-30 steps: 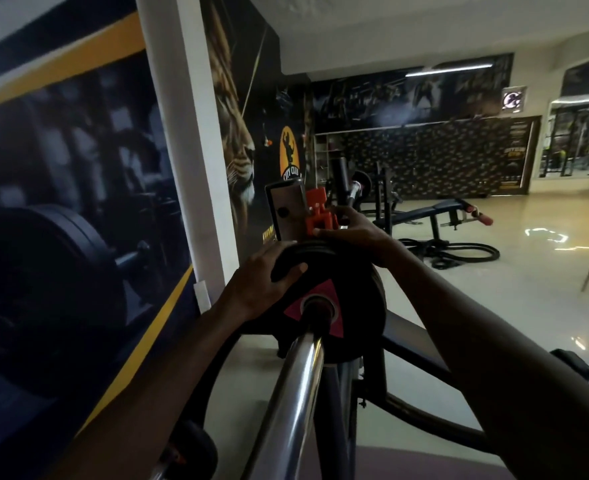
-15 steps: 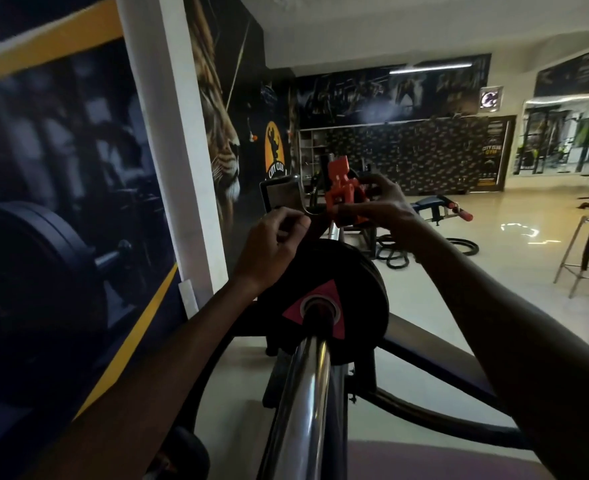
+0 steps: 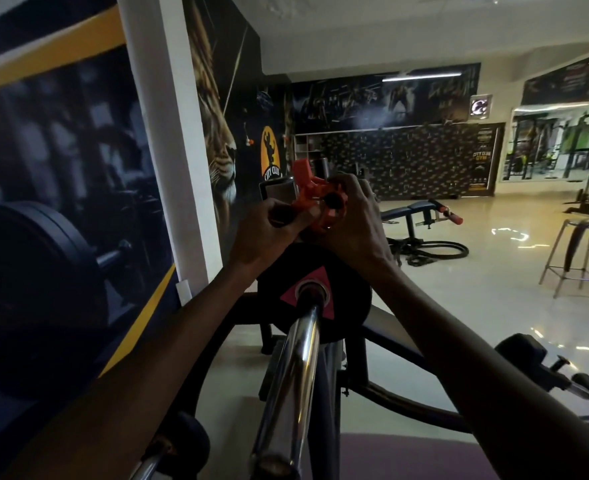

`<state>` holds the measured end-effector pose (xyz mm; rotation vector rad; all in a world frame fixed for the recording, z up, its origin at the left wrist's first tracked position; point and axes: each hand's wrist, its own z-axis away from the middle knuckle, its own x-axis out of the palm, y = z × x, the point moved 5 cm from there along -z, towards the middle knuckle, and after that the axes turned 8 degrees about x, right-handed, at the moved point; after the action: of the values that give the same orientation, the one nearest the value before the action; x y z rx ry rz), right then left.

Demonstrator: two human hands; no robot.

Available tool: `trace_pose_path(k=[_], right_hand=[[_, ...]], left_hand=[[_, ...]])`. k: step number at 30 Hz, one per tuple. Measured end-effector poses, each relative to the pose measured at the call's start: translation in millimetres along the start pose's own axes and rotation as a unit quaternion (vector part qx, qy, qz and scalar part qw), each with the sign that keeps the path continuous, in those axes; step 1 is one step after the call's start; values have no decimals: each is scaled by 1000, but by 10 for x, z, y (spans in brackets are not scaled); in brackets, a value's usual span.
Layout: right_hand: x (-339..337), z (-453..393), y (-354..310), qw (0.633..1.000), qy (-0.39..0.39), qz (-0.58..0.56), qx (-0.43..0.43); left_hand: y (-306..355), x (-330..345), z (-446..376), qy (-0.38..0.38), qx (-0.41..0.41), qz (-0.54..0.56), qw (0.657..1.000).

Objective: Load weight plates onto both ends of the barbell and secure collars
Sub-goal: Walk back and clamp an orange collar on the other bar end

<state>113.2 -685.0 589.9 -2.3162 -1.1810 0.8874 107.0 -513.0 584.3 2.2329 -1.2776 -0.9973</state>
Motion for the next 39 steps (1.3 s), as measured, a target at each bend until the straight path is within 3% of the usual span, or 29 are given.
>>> trace_pose_path(k=[3,7,10,13,17,24,31,39], right_hand=[[-82,205,-225,998,-60,-21,1],[-253,675,-450,973,-149,-164,67],[-358,1100,-676,959,-140,-220,108],[-416,1510,-933,958,-156,-212,115],[-568,2048,-1167,955,-177,-198,134],[-638,2701,-1251,976,-108,-118,148],[-481,3115,-989,974,-93,-122,169],[-342,3036,-713,965,-78,-161,194]], left_hand=[[167,-262,190,8,36,-14,999],[259,-611,593,-31,39,36,998],[345,-789,1008,-67,42,80,994],[402,-928,1398,-71,32,137,987],[499,-1013,1938,-105,51,134,984],[440,-911,2562,-105,68,154,980],[233,-726,2908,-114,64,137,982],[37,-556,2793,-99,52,149,982]])
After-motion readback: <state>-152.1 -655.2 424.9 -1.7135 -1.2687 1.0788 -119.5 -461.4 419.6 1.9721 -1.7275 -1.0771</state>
